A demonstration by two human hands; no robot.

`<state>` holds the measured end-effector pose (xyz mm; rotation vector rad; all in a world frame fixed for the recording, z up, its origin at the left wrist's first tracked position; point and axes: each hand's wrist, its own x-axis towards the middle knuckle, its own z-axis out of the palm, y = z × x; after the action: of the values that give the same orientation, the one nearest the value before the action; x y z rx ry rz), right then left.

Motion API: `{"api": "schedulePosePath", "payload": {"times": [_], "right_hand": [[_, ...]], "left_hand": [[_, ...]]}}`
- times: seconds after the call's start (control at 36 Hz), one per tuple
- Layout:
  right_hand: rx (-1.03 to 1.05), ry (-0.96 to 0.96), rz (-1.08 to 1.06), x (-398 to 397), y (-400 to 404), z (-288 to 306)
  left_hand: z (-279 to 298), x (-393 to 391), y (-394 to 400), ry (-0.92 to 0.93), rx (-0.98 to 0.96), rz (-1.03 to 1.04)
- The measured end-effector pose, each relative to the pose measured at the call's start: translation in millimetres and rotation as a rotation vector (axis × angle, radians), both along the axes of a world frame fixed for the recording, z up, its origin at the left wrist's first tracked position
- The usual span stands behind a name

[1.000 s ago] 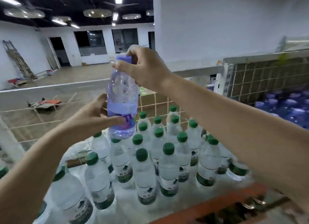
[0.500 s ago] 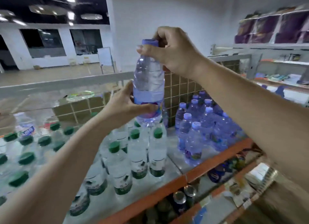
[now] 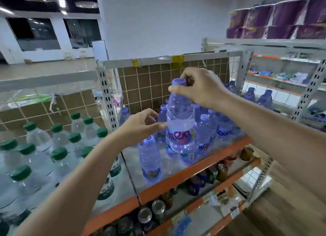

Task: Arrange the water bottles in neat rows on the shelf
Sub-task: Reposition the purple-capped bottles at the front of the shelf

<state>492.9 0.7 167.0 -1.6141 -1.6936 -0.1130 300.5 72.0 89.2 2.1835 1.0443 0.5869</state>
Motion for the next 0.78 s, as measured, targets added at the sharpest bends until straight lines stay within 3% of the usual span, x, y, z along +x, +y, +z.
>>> {"api": "schedulePosePath", "payload": {"times": [0.19, 0.39, 0.78], "right_hand": [[-0.261, 0.002, 0.039, 18, 23, -53], [-0.497, -0.120, 0.084, 27, 59, -100], [-0.847, -0.327, 0.293, 23, 100, -101]], "left_hand": [[-8, 12, 26, 0.151, 0.182, 0.130], [-19, 16, 59, 0.327, 0.163, 0.190], [-50, 27, 86, 0.502, 0.104, 0.214]]}}
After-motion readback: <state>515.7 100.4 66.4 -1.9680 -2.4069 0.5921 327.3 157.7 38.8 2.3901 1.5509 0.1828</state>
